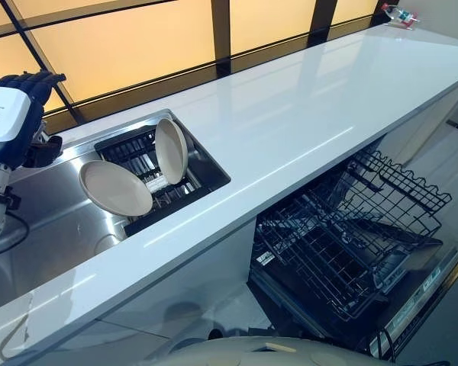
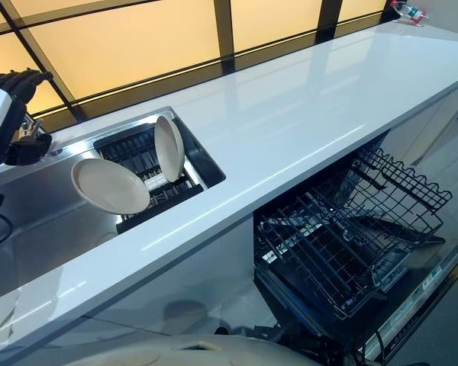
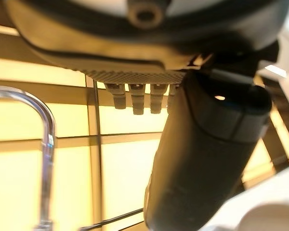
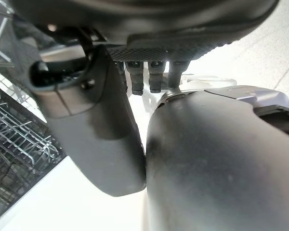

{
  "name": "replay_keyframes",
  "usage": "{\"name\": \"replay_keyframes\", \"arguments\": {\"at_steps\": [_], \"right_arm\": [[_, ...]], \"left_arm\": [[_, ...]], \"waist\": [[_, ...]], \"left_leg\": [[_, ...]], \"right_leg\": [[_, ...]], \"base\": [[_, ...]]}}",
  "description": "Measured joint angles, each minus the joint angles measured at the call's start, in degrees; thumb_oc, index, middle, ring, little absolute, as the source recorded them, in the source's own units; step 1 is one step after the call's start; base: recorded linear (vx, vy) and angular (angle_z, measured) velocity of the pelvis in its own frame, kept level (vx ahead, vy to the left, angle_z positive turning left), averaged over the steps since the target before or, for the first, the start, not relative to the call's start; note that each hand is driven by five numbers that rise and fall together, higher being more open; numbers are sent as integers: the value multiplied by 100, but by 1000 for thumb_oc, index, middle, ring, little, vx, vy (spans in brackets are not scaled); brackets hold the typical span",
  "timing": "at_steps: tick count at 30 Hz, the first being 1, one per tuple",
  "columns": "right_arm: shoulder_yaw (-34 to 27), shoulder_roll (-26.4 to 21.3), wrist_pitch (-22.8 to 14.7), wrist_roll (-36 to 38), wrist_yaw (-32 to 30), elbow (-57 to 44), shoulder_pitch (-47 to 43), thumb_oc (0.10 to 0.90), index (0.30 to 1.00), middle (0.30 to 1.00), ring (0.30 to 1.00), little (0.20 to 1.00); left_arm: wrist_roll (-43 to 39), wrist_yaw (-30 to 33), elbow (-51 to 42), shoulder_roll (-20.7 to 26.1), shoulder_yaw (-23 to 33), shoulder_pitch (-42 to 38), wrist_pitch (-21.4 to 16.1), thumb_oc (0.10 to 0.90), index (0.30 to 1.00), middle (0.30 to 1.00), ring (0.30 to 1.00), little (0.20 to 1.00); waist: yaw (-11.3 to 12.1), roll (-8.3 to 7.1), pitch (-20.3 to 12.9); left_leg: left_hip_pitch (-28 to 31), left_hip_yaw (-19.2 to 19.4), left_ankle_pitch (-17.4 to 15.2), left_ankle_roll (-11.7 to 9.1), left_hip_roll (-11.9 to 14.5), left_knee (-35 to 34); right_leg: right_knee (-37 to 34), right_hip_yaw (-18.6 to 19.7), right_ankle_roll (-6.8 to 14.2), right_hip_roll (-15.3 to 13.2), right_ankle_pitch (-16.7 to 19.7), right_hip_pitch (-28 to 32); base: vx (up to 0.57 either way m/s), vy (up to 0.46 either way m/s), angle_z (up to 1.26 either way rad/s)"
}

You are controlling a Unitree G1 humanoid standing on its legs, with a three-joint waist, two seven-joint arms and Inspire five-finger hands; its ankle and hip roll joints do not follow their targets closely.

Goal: Pick up plates and place into dishwasher.

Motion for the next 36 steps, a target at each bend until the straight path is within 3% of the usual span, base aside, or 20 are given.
{"name": "replay_keyframes", "arguments": {"at_steps": [6,16,26,36], "right_arm": [[1,-26,92,-5,-1,5,-1,800,900,900,900,900],[2,-59,142,-6,3,8,-16,800,900,900,900,900],[-9,-69,145,-11,26,11,-23,800,900,900,900,900],[-79,-78,138,-27,53,21,-43,800,900,900,900,900]], "left_arm": [[701,-136,80,388,-6,29,-7,800,900,900,900,900],[967,-418,476,397,-318,28,-83,800,900,900,900,900],[1365,-767,464,547,-630,18,-513,800,900,900,900,900],[1550,-944,436,575,-811,-87,-602,800,900,900,900,900]], "waist": [[27,44,-50],[15,46,-70],[-18,33,-78],[-126,25,-82]], "left_leg": [[-39,-36,15,-3,-3,0],[-50,-81,45,7,-35,1],[-58,-64,46,8,-41,1],[-62,-50,45,8,-40,0]], "right_leg": [[2,-29,17,0,-12,-3],[19,-115,10,-26,-6,-5],[25,-108,17,-37,-9,-22],[24,-96,19,-36,-9,-33]], "base": [[0,-1,1],[-4,4,3],[0,0,0],[0,0,0]]}}
